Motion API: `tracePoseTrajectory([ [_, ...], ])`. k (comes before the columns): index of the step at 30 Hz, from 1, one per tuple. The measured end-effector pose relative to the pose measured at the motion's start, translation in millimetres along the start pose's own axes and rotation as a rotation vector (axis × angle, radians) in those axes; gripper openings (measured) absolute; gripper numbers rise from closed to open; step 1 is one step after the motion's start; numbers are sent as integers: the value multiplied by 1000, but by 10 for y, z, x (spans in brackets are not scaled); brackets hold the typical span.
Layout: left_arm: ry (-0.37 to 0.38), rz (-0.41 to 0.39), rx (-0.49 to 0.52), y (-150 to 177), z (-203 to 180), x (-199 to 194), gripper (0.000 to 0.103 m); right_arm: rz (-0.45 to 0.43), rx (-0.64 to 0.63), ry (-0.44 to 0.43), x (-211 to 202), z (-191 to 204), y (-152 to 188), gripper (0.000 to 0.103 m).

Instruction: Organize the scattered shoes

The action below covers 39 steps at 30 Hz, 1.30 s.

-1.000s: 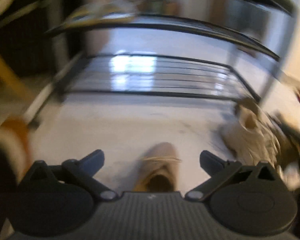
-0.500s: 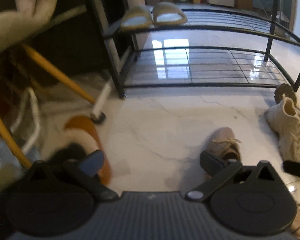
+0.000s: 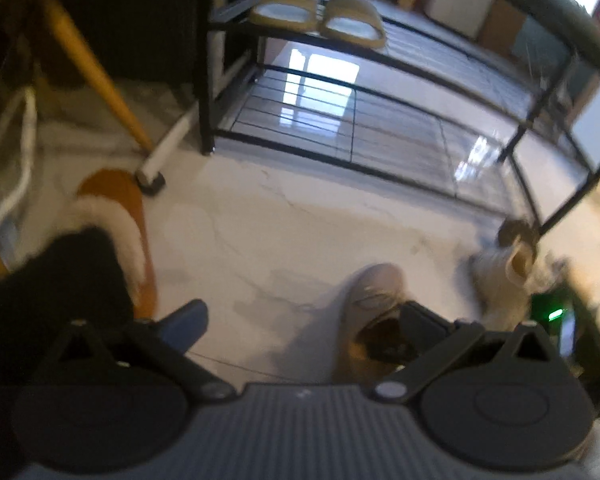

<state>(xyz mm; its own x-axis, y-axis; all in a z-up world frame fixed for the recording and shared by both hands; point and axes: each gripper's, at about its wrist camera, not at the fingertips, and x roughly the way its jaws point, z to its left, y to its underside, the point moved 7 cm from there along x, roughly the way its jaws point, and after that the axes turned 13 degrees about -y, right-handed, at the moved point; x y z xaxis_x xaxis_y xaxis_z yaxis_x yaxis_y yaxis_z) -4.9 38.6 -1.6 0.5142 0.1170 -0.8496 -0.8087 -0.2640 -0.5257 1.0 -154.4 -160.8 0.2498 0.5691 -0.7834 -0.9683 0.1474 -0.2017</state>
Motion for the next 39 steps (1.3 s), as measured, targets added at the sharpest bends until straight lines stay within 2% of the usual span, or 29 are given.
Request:
tracePoseTrajectory([
  [1,-2,-8,-39,-33,60,-13,102,9,19,2,38,6,-4,102],
  [4,-33,-33,-63,-54,141,-22,102,36,76,10,152,24,-15,102],
  [11,-87,-78,85,38,13,-26,102,112,186,33,380,74,-32,102],
  [14,-82,-47,99,79,17,8,102,138,166,29,315,84,-14,102],
  [17,-74,11,57,112,77,80,102,154,168,44,265,14,50,102],
  [18,-75,17,52,119,79,89,102,159,168,49,248,-9,71,96],
  [19,-76,12,55,121,72,90,102,161,170,45,248,-20,95,80],
  [20,-75,0,66,119,56,79,102,160,174,36,260,-23,122,79],
  [21,-75,-13,78,116,38,66,102,158,177,26,271,-26,149,70],
  [24,-78,-42,112,118,0,43,102,141,219,13,307,-31,145,70],
  [29,-81,-9,101,138,8,97,102,109,297,-4,367,-39,116,70],
  [39,-72,-4,99,147,9,87,102,43,453,-40,485,-59,53,65],
])
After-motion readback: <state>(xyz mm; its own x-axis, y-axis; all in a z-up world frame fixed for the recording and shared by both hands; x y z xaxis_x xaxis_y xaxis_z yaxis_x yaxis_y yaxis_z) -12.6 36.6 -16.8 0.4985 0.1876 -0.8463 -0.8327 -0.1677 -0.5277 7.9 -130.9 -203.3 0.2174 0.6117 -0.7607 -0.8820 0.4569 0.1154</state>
